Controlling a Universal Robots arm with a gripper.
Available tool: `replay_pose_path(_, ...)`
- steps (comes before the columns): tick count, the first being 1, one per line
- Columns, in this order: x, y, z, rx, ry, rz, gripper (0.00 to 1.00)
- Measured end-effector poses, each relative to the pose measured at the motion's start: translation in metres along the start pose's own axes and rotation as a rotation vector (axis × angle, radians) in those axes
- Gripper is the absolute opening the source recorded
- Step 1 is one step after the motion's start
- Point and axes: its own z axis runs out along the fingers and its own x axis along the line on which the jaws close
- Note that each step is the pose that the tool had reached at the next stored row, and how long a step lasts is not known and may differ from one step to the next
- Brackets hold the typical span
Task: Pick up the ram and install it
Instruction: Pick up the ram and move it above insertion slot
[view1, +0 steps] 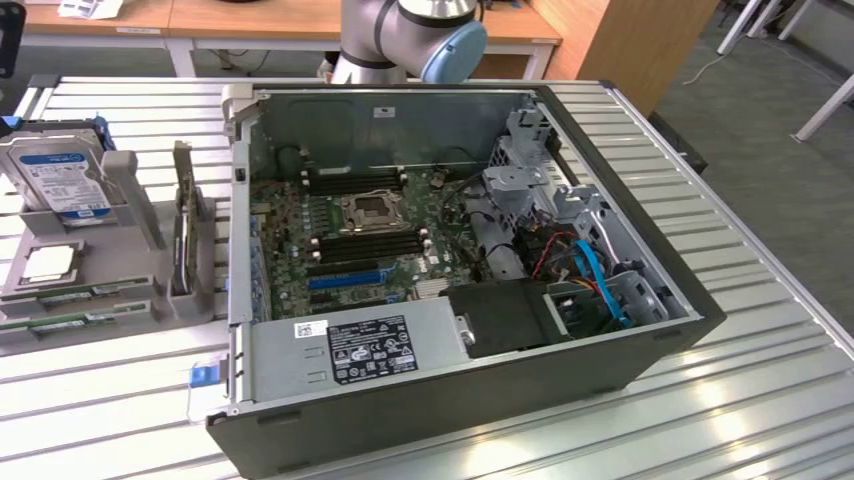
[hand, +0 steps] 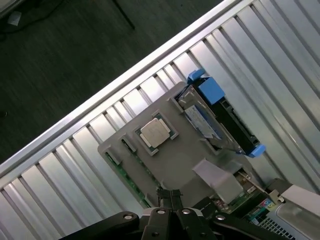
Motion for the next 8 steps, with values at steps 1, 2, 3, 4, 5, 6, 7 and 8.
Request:
replay_pose_path(1,0.0,0.0,0.0,-0.0002,0.0004,-0.01,0.1)
replay_pose_path(2,0.0,0.0,0.0,-0.0004,0.0009,-0.02,0.1)
replay_pose_path(3,0.0,0.0,0.0,-0.0007,0.0014,-0.031,0.1)
replay_pose_path(4,0.0,0.0,0.0,-0.0009,0.0019,-0.042,0.1)
replay_pose_path(5,0.0,0.0,0.0,-0.0012,0.0023,-0.052,0.1)
replay_pose_path(6,0.0,0.0,0.0,-0.0014,0.0028,-0.062,0.1)
replay_pose_path(7,0.0,0.0,0.0001,-0.0016,0.0032,-0.072,0.1)
replay_pose_path(8,0.0,0.0,0.0,-0.0019,0.0037,-0.082,0.1)
